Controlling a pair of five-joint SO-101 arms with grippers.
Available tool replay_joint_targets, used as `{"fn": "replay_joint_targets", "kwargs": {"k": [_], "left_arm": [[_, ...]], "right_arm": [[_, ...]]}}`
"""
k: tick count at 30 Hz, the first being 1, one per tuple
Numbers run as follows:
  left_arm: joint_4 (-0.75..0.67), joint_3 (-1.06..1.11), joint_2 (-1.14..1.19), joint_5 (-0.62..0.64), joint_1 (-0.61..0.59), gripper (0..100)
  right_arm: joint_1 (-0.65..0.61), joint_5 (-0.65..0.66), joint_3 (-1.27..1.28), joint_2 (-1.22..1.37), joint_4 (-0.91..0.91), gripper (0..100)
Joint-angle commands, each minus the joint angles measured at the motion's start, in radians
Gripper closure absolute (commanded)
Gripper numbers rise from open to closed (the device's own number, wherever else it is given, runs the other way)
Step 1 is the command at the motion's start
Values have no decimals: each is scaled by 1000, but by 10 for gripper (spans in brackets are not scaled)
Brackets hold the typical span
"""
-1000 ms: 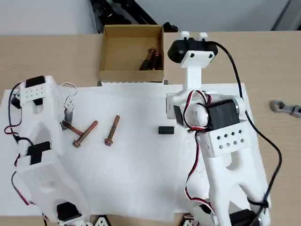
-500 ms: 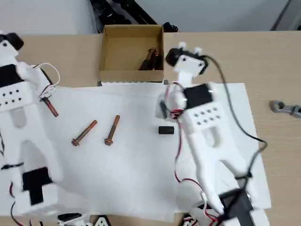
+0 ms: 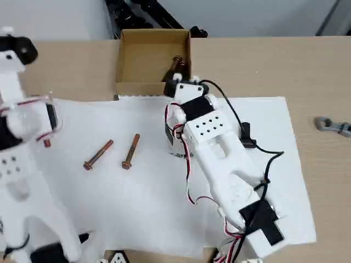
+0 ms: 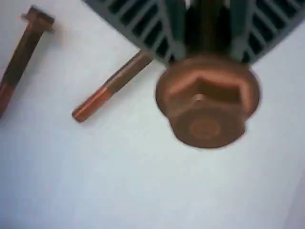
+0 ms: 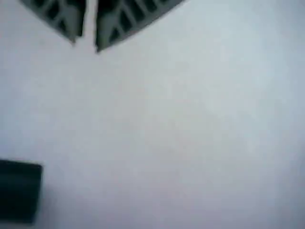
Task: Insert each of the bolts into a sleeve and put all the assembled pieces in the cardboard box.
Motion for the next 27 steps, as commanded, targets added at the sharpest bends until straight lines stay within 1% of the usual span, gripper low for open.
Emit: {"fn": "replay_joint_targets", "kwargs": {"k": [1, 5, 9, 12, 16, 18, 22, 24, 27], "left_arm": [[17, 53, -115, -57, 3, 994], [17, 117, -190, -61, 3, 994], [17, 174, -245, -61, 3, 994], [17, 206, -278, -61, 3, 994], [17, 242, -310, -58, 3, 994], [17, 257, -321, -55, 3, 994], [17, 272, -334, -55, 3, 994], [15, 271, -345, -54, 3, 994], [2, 271, -379, -20, 3, 994]], "right_arm": [[36, 275, -11, -5, 22, 981], [68, 554, -58, -5, 31, 983], [77, 758, -143, -5, 33, 982], [73, 856, -189, -5, 31, 983], [77, 911, -201, -5, 31, 983], [91, 959, -199, -4, 33, 984], [128, 1099, -163, 4, 25, 984], [134, 1189, -117, 4, 22, 984], [133, 1284, -55, 4, 22, 981]]}}
